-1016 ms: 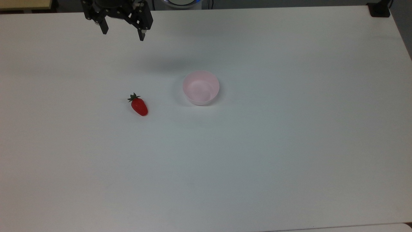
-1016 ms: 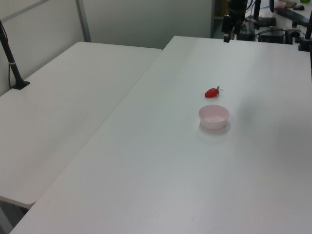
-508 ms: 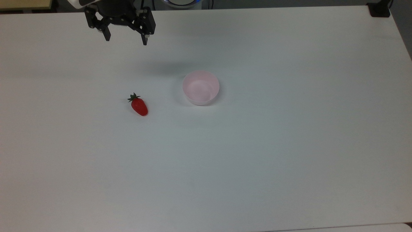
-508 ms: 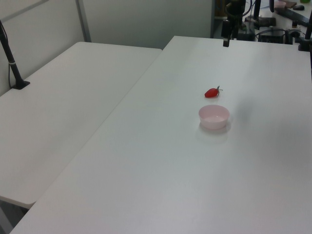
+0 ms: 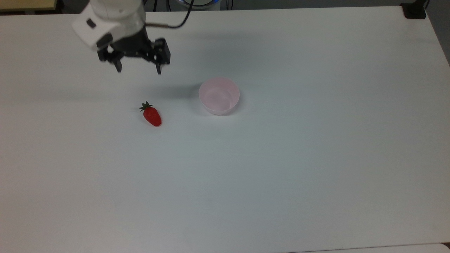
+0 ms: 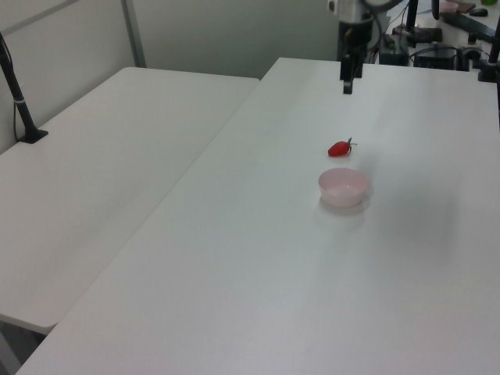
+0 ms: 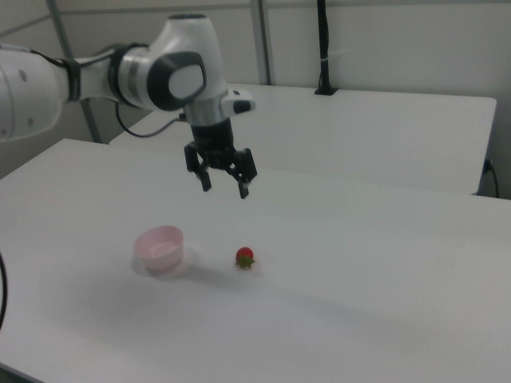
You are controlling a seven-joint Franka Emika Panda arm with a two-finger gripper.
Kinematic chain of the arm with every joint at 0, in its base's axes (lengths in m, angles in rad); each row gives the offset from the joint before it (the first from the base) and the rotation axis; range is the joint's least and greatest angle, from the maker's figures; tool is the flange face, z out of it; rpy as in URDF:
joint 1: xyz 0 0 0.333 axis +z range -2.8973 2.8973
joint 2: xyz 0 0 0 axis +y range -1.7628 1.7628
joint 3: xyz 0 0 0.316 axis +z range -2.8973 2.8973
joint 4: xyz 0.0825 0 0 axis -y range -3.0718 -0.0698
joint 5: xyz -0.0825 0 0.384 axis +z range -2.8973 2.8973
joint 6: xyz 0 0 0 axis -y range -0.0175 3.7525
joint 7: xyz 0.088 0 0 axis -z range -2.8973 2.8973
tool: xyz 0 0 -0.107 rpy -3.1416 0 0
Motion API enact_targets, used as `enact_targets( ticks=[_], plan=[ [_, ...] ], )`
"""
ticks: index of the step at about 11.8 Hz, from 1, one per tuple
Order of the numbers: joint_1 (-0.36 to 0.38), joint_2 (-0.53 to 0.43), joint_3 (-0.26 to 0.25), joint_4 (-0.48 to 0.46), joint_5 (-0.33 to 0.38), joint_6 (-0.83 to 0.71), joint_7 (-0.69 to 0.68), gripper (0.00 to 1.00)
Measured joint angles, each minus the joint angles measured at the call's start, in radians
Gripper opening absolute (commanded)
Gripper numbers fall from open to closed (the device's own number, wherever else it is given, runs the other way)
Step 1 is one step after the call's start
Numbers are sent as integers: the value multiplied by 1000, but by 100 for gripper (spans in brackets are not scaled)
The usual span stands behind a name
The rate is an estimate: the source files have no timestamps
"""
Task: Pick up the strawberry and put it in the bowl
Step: 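Lower the gripper over the strawberry and close on it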
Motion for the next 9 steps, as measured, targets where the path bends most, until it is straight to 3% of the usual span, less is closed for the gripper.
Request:
enact_targets(
  ticks=[3, 9],
  plan=[
    [0, 103, 0, 2, -4, 113, -44, 100],
    [0, 227, -1, -5, -8, 172, -131, 98]
  ],
)
